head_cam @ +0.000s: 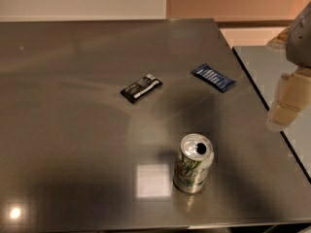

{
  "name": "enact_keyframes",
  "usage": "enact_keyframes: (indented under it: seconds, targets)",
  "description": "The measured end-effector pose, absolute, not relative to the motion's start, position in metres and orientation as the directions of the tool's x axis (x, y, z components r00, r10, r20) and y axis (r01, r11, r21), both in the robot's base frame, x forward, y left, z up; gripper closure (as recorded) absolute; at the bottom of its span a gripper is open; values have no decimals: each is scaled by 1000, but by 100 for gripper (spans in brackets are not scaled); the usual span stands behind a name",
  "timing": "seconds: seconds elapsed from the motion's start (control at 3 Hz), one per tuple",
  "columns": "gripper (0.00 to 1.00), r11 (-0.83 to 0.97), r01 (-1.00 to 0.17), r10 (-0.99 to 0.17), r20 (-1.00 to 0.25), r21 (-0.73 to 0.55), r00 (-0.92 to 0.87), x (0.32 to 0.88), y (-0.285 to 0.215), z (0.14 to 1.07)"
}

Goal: Move rxbar chocolate near 7up can

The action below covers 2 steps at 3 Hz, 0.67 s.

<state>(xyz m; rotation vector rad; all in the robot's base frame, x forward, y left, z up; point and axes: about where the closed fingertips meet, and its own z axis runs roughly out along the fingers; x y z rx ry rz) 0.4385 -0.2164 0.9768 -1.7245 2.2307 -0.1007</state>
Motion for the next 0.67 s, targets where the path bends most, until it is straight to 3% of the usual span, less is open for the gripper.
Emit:
enact_keyframes:
  seconds: [0.67]
  targets:
    - [0,240,-942,-959,-207,-236,-192,462,-213,981]
